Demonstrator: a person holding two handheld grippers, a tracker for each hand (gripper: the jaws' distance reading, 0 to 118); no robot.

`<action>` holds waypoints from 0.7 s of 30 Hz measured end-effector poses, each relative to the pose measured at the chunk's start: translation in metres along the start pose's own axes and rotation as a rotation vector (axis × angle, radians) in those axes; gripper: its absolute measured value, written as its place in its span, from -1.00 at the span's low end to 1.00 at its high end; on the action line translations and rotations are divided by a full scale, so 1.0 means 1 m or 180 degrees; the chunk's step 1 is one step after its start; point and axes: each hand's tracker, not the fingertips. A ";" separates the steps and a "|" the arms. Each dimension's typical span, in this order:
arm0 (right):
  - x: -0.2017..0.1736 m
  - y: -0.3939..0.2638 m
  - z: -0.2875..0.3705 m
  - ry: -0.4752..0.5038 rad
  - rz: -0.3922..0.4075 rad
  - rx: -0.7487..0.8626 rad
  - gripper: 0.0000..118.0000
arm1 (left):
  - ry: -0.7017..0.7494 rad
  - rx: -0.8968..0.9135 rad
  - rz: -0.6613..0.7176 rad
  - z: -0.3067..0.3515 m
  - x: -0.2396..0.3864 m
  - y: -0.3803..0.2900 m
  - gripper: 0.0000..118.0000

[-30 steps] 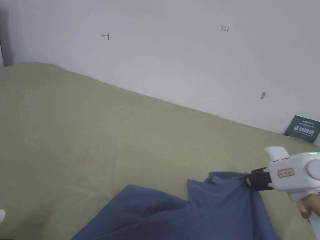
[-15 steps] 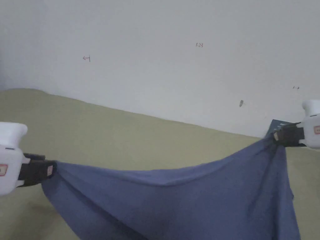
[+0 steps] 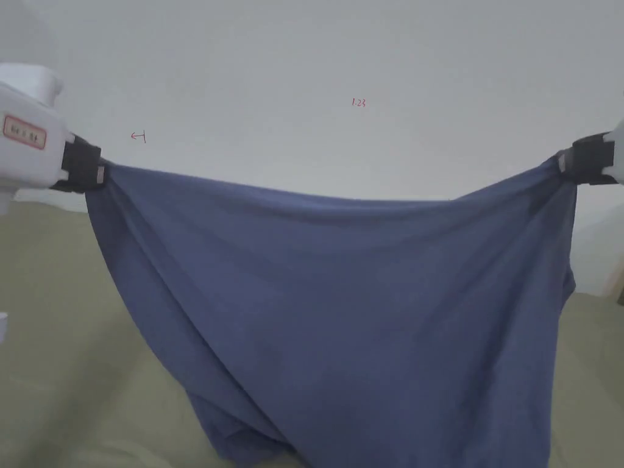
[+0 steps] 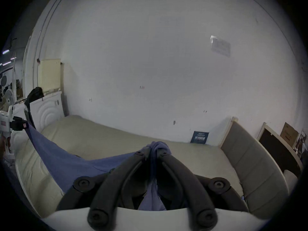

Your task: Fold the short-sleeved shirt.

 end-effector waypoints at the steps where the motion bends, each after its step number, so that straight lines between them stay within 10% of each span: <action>1: -0.004 0.005 0.000 -0.0036 -0.0014 0.0035 -0.83 | 0.0028 0.0034 -0.0001 -0.003 0.000 0.006 -0.98; 21: 0.006 0.081 -0.024 -0.0434 -0.0229 0.0700 -0.83 | 0.0384 0.0630 -0.0201 -0.044 0.022 0.114 -0.98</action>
